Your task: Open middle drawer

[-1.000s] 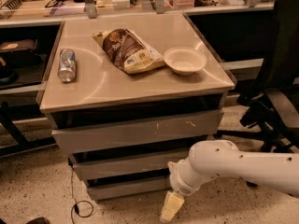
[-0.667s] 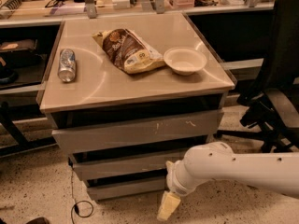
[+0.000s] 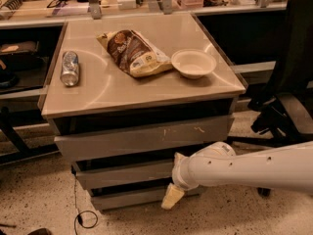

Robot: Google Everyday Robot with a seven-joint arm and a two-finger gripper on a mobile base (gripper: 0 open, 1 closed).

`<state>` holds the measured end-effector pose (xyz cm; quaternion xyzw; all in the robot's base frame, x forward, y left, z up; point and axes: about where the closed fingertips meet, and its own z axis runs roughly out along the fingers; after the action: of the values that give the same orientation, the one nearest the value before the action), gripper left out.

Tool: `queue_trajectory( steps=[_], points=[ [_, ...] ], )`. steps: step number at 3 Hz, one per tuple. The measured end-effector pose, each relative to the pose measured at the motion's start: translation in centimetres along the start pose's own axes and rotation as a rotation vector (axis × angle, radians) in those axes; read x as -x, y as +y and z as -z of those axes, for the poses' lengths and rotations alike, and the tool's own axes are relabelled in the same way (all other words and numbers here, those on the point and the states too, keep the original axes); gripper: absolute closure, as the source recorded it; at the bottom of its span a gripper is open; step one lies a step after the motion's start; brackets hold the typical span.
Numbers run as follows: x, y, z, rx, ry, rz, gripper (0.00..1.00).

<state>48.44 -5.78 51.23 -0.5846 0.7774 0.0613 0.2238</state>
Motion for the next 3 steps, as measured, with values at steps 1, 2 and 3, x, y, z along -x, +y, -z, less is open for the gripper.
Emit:
queue_trajectory(
  steps=[1, 2, 3],
  points=[
    [-0.52, -2.01, -4.73, -0.001, -0.016, -0.034, 0.00],
    [-0.68, -1.94, -5.10, 0.004, -0.014, -0.038, 0.00],
    [-0.80, -2.09, -5.24, -0.011, -0.022, -0.027, 0.00]
  ],
)
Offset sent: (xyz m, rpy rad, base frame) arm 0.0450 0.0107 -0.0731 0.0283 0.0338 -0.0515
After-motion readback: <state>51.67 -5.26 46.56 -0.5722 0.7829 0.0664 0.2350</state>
